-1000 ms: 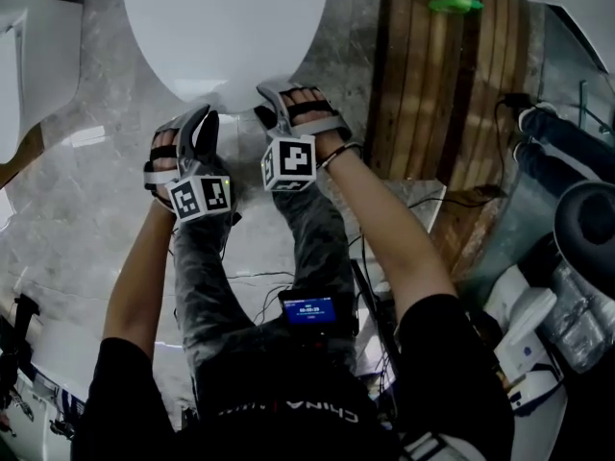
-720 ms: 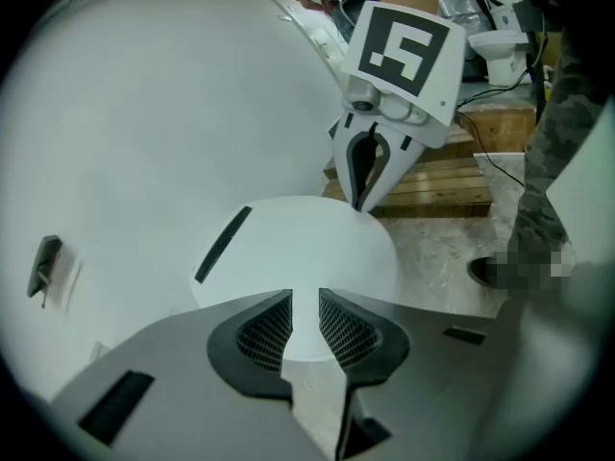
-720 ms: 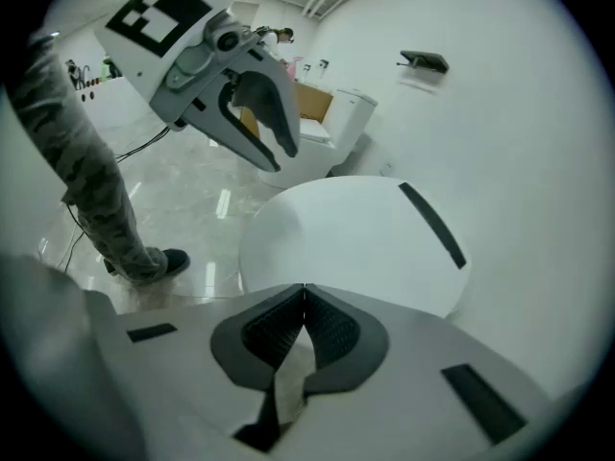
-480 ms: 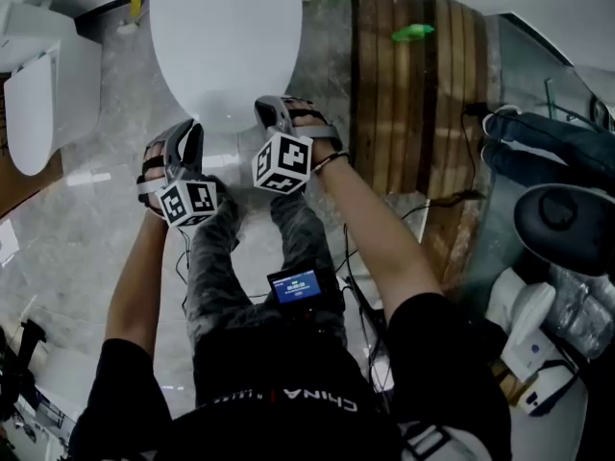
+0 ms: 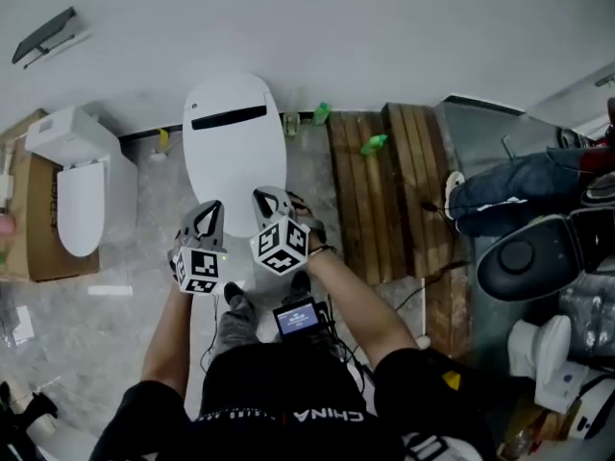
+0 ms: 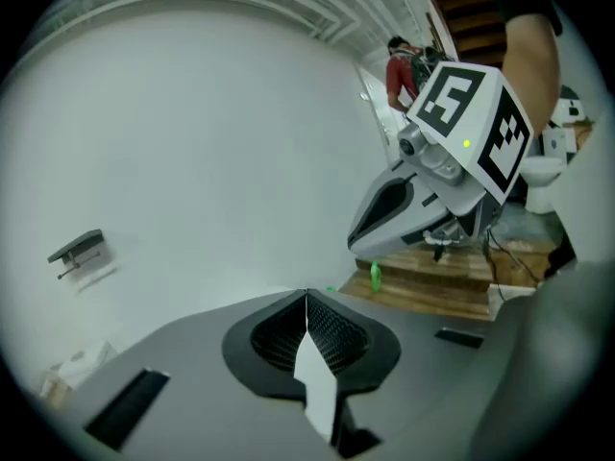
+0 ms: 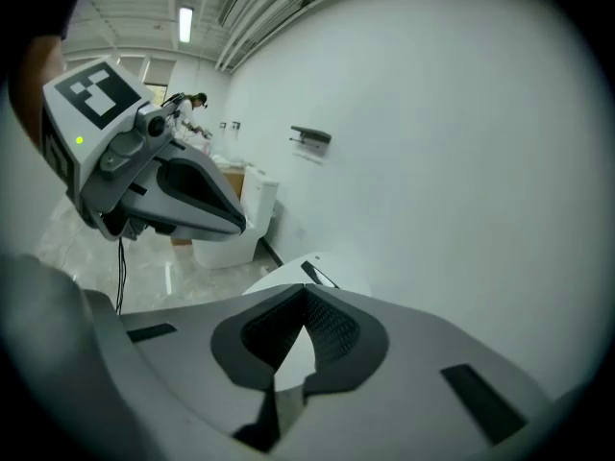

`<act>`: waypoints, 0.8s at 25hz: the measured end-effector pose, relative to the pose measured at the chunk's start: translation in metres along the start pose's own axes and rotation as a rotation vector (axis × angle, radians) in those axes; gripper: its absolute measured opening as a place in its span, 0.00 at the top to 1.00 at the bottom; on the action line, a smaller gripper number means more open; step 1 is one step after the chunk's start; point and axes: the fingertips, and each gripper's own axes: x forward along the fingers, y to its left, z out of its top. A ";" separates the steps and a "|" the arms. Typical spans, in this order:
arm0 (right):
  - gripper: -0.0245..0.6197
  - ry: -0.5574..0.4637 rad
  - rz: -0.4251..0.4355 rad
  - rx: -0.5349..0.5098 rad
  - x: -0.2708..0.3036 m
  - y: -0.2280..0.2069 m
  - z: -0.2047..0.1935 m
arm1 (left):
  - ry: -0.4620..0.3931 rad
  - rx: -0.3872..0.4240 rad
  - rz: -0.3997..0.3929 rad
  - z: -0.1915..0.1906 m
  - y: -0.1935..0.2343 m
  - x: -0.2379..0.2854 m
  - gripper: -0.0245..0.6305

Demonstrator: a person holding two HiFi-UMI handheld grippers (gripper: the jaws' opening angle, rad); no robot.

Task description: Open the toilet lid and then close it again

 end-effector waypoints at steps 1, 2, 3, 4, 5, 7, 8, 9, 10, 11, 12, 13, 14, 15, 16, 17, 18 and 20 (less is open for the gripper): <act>0.94 -0.013 -0.011 0.032 -0.012 -0.004 0.009 | -0.019 -0.025 -0.004 0.013 0.001 -0.009 0.94; 0.94 -0.030 -0.024 0.058 -0.021 -0.010 0.018 | -0.039 -0.041 -0.005 0.025 0.002 -0.016 0.95; 0.94 -0.045 -0.036 0.082 -0.028 -0.016 0.025 | -0.058 -0.054 -0.008 0.035 0.003 -0.021 0.95; 0.94 -0.056 -0.044 0.107 -0.036 -0.020 0.030 | -0.074 -0.068 -0.012 0.044 0.002 -0.027 0.95; 0.94 -0.062 -0.047 0.132 -0.045 -0.023 0.033 | -0.084 -0.083 -0.016 0.050 -0.001 -0.034 0.95; 0.94 -0.067 -0.041 0.182 -0.062 -0.024 0.036 | -0.085 -0.092 -0.024 0.057 -0.009 -0.047 0.95; 0.94 -0.070 -0.039 0.199 -0.069 -0.024 0.036 | -0.078 -0.083 -0.029 0.059 -0.012 -0.051 0.95; 0.94 -0.073 -0.039 0.209 -0.074 -0.025 0.034 | -0.069 -0.070 -0.033 0.059 -0.016 -0.054 0.95; 0.94 -0.074 -0.040 0.211 -0.079 -0.025 0.032 | -0.058 -0.057 -0.038 0.058 -0.019 -0.055 0.95; 0.94 -0.075 -0.042 0.209 -0.083 -0.026 0.028 | -0.046 -0.045 -0.041 0.057 -0.022 -0.056 0.95; 0.94 -0.074 -0.041 0.204 -0.087 -0.027 0.024 | -0.035 -0.036 -0.043 0.056 -0.025 -0.056 0.95; 0.94 -0.075 -0.039 0.198 -0.090 -0.028 0.020 | -0.025 -0.031 -0.042 0.055 -0.027 -0.057 0.95; 0.94 -0.079 -0.033 0.192 -0.093 -0.030 0.017 | -0.016 -0.029 -0.038 0.055 -0.028 -0.057 0.95; 0.94 -0.085 -0.025 0.188 -0.096 -0.031 0.014 | -0.007 -0.029 -0.032 0.056 -0.029 -0.057 0.95; 0.94 -0.091 -0.013 0.185 -0.098 -0.033 0.012 | 0.003 -0.029 -0.027 0.057 -0.032 -0.056 0.95; 0.94 -0.096 0.002 0.185 -0.098 -0.035 0.009 | 0.012 -0.027 -0.023 0.059 -0.034 -0.055 0.95; 0.94 -0.101 0.018 0.185 -0.098 -0.038 0.008 | 0.022 -0.022 -0.019 0.061 -0.037 -0.053 0.95; 0.94 -0.107 0.054 0.188 -0.097 -0.041 0.003 | 0.045 0.010 -0.008 0.063 -0.047 -0.051 0.95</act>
